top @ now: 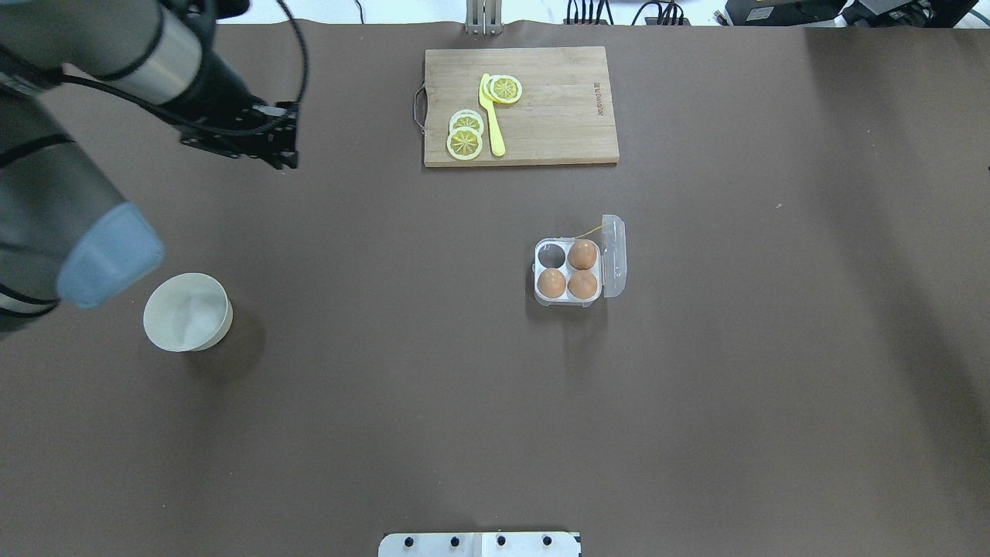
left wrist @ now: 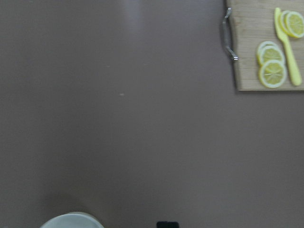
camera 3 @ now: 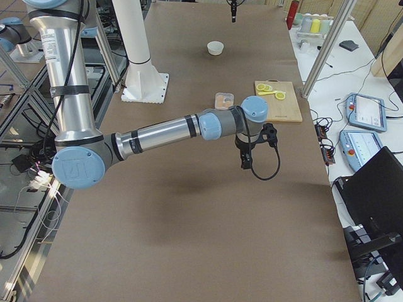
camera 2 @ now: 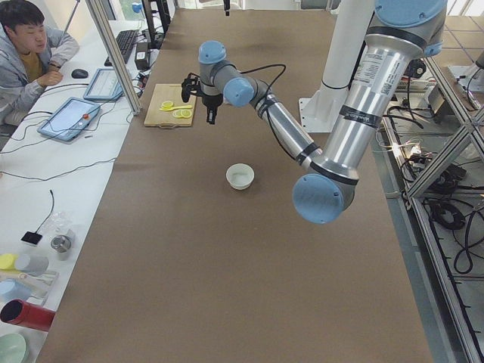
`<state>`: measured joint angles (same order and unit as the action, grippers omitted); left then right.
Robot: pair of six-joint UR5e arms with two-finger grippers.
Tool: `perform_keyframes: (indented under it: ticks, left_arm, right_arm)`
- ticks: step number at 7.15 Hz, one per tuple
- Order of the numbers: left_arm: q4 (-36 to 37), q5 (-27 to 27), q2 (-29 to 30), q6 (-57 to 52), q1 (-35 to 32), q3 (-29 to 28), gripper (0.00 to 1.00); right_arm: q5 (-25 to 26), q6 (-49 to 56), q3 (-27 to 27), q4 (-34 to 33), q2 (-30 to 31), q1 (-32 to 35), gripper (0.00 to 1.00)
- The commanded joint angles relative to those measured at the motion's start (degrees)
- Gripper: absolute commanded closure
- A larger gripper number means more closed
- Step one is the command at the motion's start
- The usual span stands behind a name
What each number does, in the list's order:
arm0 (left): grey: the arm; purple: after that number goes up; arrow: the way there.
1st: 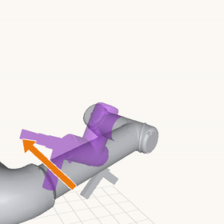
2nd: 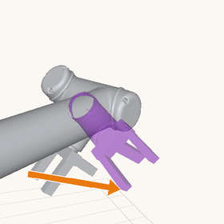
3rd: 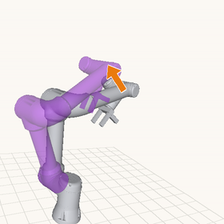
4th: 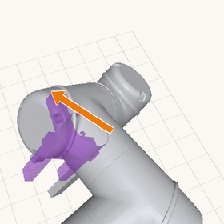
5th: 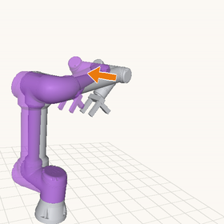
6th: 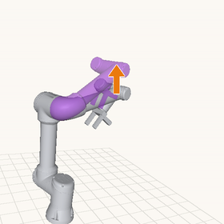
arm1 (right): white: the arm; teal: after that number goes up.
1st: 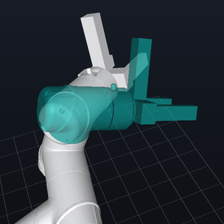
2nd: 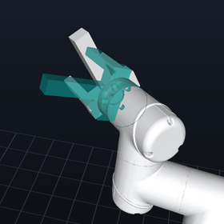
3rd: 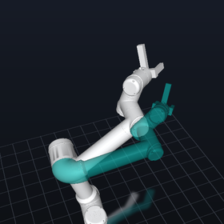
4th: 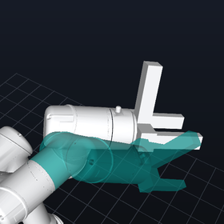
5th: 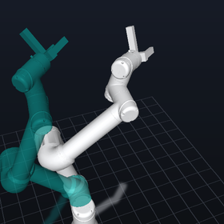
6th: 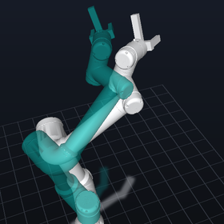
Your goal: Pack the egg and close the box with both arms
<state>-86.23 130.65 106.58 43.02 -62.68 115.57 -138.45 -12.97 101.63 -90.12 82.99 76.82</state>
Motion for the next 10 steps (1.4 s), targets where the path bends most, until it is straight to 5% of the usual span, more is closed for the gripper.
perform_keyframes:
  ticks: [1, 2, 3, 4, 6, 8, 10]
  left_arm:
    - [0.27, 4.16, -10.73, -11.96, -5.42, 0.80, 1.00]
    - [0.27, 4.26, -12.95, -13.39, -6.30, 0.28, 1.00]
    - [0.18, 4.26, -15.50, -18.27, -7.53, -0.16, 0.36]
    - [0.27, 4.18, -17.43, -24.33, -8.85, -0.60, 0.03]
    - [0.27, 4.17, -19.38, -25.53, -11.49, -0.78, 0.03]
    - [0.27, 4.17, -19.48, -25.53, -11.76, -0.78, 0.03]
    - [0.27, 4.17, -19.56, -25.53, -11.94, -0.87, 0.03]
  right_arm:
    - [5.95, -22.85, 1.29, 15.40, -0.11, -12.15, 0.01]
    - [10.35, -33.59, 1.29, 21.93, -0.37, -18.31, 0.01]
    - [11.70, -39.36, 1.47, 23.39, -1.76, -21.77, 0.01]
    - [13.63, -42.11, 2.25, 23.41, -2.73, -24.41, 0.01]
    - [18.28, -48.43, 2.44, 23.32, -6.06, -29.86, 0.05]
    - [19.97, -52.32, 2.53, 23.32, -7.13, -32.52, 1.00]
    - [19.98, -52.51, 2.35, 22.88, -8.36, -33.49, 1.00]
